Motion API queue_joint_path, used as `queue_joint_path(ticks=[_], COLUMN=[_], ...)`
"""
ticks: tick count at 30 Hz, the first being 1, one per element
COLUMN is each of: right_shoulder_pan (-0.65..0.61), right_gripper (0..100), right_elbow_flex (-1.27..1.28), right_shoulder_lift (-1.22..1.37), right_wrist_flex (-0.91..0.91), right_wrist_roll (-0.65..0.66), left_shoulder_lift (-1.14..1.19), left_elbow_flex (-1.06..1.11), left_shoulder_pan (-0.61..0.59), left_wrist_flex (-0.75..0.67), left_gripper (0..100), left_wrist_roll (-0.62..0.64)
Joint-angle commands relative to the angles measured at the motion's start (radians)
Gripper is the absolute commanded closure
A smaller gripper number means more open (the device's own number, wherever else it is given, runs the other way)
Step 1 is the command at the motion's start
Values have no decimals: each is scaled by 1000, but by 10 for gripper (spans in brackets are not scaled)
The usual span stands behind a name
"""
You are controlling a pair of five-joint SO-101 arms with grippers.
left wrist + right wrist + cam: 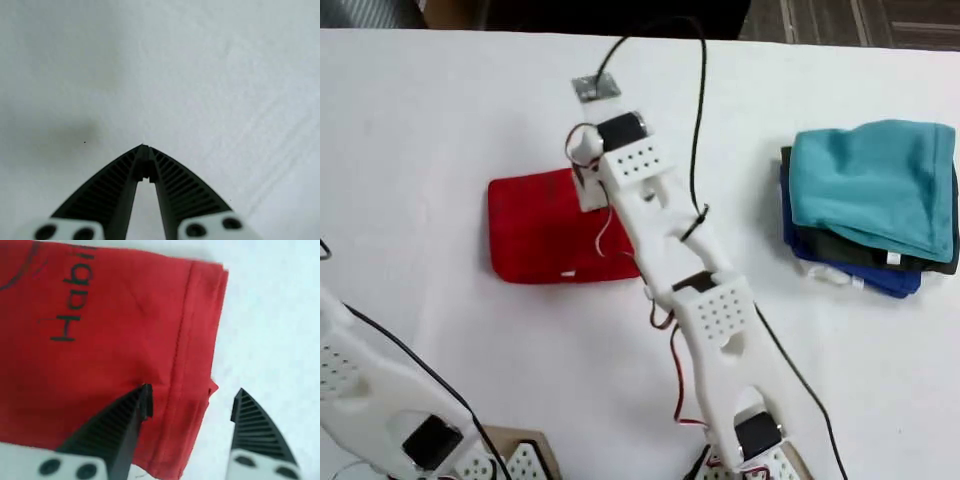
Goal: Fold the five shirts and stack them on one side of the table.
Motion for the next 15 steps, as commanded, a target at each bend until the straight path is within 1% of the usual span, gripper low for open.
queue_joint_path(ticks=[1,9,15], right_shoulder_pan=[21,28,45], right_gripper=[735,736,737], right_elbow_flex=[-32,-23,-23], right_shoulder_lift=[21,133,185], right_wrist_flex=[-2,54,56], right_wrist_roll=[-58,-64,-57], left_shoulder_lift=[-18,-20,-20], left_elbow_flex=[-5,-7,-7], left_shoulder_pan=[12,15,11], left_wrist_flex=[-6,-6,-2], left_gripper=[974,974,974], left_wrist_roll=[5,9,6])
